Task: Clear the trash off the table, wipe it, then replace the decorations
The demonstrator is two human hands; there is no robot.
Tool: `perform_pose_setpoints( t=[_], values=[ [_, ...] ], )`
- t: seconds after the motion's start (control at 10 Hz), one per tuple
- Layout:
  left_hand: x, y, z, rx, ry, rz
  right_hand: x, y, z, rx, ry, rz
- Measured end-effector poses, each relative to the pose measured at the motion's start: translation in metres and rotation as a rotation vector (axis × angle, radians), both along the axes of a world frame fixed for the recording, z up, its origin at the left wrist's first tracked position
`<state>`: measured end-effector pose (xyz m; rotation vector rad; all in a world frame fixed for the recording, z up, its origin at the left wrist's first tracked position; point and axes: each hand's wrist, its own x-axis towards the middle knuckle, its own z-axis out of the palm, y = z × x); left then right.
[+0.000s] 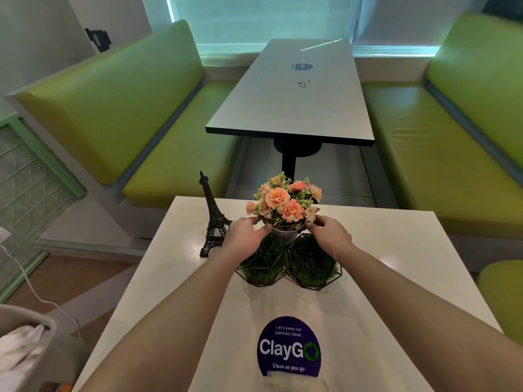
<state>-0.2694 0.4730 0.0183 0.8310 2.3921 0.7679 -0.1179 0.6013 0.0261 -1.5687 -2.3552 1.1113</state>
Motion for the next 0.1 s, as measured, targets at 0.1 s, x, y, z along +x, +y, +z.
perform_pose_setpoints(
  t=[0.1],
  values=[
    [0.0079,-0.0091,0.0061,-0.015,0.112,-0.006,0.0091,-0.0054,-0.0007,0.043,0.043,-0.02]
  ],
)
